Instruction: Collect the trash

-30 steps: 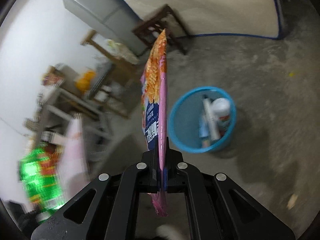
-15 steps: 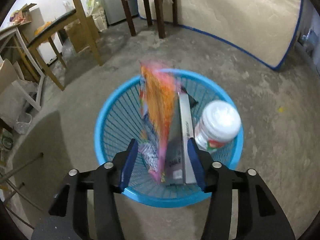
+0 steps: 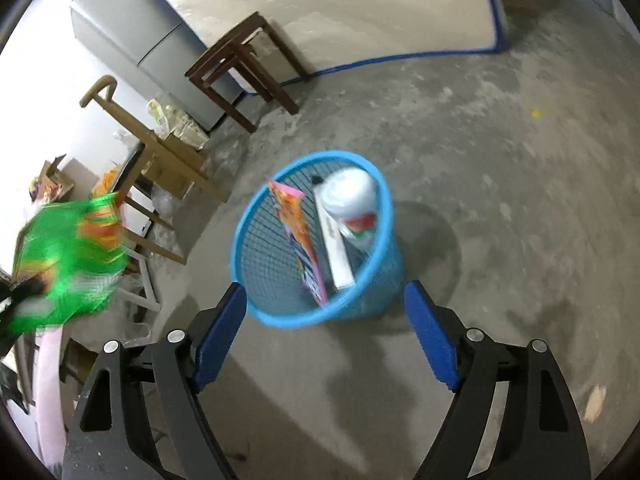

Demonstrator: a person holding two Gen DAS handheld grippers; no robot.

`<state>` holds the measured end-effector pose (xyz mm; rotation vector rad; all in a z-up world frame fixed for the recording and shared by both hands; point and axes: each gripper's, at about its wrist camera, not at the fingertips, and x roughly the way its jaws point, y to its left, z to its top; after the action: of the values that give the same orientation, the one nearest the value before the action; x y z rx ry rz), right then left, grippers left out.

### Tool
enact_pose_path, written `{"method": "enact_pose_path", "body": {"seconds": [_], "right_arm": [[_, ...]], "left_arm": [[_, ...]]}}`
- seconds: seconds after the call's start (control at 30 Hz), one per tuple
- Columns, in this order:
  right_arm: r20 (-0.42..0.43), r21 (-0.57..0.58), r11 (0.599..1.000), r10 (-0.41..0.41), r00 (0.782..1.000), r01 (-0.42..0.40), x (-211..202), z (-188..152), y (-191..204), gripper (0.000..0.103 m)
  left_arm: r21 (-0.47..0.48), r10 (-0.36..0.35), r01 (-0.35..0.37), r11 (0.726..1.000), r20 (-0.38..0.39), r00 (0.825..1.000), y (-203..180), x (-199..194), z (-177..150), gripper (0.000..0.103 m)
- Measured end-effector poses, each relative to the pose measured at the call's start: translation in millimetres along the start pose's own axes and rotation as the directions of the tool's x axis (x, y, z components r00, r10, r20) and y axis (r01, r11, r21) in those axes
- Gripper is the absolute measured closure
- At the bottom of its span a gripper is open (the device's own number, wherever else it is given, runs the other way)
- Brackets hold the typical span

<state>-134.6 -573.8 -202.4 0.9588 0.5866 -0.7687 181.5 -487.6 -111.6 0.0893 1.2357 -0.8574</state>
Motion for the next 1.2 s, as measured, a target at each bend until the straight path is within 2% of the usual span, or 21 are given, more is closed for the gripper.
{"method": "enact_pose_path", "body": {"seconds": [0.13,0.2,0.23,0.27,0.33,0.4,0.47,0.53,0.63,0.73,0.83,0.97,1.07,1.2], "right_arm": [[-0.018,0.067,0.997,-0.029,0.999,0.030,-15,-19,-26,0.025],[-0.027,0.106,0.993,-0.045,0.999,0.048,-26,-28,-38,0.025],[-0.031,0.120,0.991,-0.048,0.998,0.051,-30,-32,-43,0.025],[-0.041,0.129,0.990,-0.055,0.998,0.059,-32,-36,-48,0.025],[-0.049,0.138,0.988,-0.065,0.997,0.071,-38,-41,-55,0.025],[-0.049,0.140,0.987,-0.070,0.996,0.076,-45,-45,-60,0.025],[-0.049,0.138,0.988,-0.067,0.997,0.073,-50,-48,-60,0.025],[-0.045,0.138,0.989,-0.045,0.998,0.051,-55,-49,-56,0.025],[-0.030,0.123,0.992,-0.007,1.000,0.011,-65,-48,-48,0.025],[0.005,0.055,0.998,0.037,0.999,-0.037,-82,-43,-22,0.025],[0.044,-0.037,0.995,0.096,0.994,-0.094,-106,-38,10,0.025],[0.062,-0.141,0.979,0.154,0.986,-0.144,-126,-36,45,0.023],[0.055,-0.196,0.965,0.190,0.980,-0.176,-137,-39,69,0.022],[0.040,-0.300,0.932,0.227,0.973,-0.205,-156,-48,108,0.016]], "left_arm": [[0.077,0.068,-0.069,0.995,0.016,0.998,-42,60,3,0.098],[0.141,0.118,-0.113,0.983,-0.023,0.993,-57,99,-3,0.075],[0.155,0.127,-0.119,0.981,-0.044,0.991,-62,112,-7,0.051],[0.164,0.155,-0.143,0.976,-0.064,0.986,-62,124,-14,0.040],[0.125,0.185,-0.174,0.977,-0.082,0.979,-56,128,-26,0.037],[0.061,0.148,-0.142,0.988,-0.115,0.982,-45,121,-31,0.036],[-0.001,0.101,-0.101,0.995,-0.111,0.989,-39,104,-31,0.036],[-0.019,0.074,-0.076,0.997,-0.060,0.995,-38,74,-29,0.036],[0.013,0.040,-0.041,0.999,0.028,0.999,-49,22,-31,0.036],[0.064,-0.011,0.004,0.998,0.124,0.992,-56,-39,-41,0.030],[0.114,-0.054,0.029,0.993,0.221,0.974,-54,-103,-63,0.026],[0.125,-0.074,0.037,0.991,0.306,0.949,-31,-175,-100,0.021],[0.128,-0.044,-0.003,0.992,0.359,0.932,-7,-212,-126,0.014],[0.085,0.040,-0.085,0.993,0.435,0.900,36,-255,-179,0.007]]}}
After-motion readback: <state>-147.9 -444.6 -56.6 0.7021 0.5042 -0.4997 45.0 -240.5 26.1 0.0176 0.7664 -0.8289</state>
